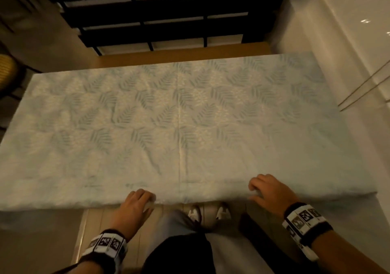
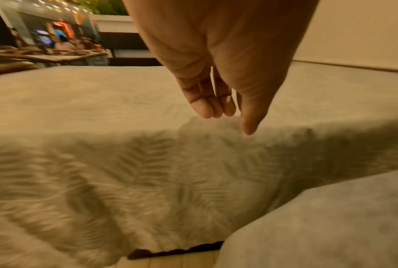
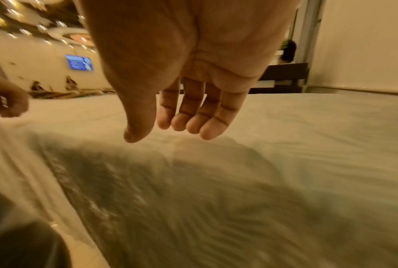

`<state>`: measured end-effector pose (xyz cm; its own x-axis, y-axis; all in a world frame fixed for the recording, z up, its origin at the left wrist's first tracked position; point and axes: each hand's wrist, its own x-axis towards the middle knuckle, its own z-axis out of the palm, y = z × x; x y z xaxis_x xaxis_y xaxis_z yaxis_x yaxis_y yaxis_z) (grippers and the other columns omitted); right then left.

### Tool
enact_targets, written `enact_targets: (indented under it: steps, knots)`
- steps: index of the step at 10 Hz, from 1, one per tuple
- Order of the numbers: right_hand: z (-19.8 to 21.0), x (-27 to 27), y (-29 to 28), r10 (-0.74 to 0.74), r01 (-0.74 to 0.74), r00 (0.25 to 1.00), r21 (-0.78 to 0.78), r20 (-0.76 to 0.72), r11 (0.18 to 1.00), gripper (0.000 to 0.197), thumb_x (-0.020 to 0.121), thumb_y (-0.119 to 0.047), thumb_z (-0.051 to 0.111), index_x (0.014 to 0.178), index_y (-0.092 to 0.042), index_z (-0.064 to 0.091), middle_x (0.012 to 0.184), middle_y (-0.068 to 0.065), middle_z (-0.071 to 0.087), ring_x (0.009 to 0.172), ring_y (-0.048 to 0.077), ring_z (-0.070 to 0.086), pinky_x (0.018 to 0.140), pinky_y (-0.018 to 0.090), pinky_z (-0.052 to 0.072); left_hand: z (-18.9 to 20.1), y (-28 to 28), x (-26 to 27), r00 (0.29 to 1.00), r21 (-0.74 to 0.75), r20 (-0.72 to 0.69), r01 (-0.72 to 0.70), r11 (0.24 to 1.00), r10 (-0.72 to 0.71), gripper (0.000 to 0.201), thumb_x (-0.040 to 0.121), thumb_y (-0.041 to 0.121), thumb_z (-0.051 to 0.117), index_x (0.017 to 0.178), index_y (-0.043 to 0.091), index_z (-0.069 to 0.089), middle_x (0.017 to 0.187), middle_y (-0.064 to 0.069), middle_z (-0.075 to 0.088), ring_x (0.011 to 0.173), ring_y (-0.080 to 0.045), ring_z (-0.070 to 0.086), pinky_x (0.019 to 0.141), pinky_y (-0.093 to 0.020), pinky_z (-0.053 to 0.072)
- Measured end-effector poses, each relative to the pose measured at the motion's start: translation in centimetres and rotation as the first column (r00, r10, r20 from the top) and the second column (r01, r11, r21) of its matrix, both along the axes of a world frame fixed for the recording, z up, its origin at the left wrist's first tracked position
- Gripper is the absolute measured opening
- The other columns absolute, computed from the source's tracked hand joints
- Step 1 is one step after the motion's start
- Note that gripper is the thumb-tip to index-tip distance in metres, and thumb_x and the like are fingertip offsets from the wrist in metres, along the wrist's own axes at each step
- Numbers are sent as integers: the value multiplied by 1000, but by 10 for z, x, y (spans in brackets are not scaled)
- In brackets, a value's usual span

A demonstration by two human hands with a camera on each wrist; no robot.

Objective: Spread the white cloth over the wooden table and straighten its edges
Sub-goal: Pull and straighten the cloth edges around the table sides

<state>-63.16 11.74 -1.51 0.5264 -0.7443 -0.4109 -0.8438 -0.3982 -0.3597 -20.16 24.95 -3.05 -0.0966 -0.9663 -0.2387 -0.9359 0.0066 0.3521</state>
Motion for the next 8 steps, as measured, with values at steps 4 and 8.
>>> enact_targets:
  steps: [4, 8]
  knots:
    - [-34, 124, 24, 66, -67, 997, -18, -40, 998, 15, 92, -34, 53, 104, -26, 54, 108, -3, 56, 101, 20, 49, 83, 31, 44, -8, 1, 109, 990, 131, 127, 50, 990, -67, 25, 77, 31, 76, 92, 31, 56, 88, 12, 54, 72, -12, 51, 59, -23, 39]
    - [-20, 146, 46, -165, 172, 978, 43, -129, 984, 13, 89, -38, 58, 85, -27, 53, 93, -8, 55, 87, 14, 47, 78, 33, 46, -19, -14, 132, 949, 221, -26, 313, 924, -315, 17, 77, 46, 43, 76, 32, 55, 72, 14, 56, 59, -7, 58, 47, -17, 39]
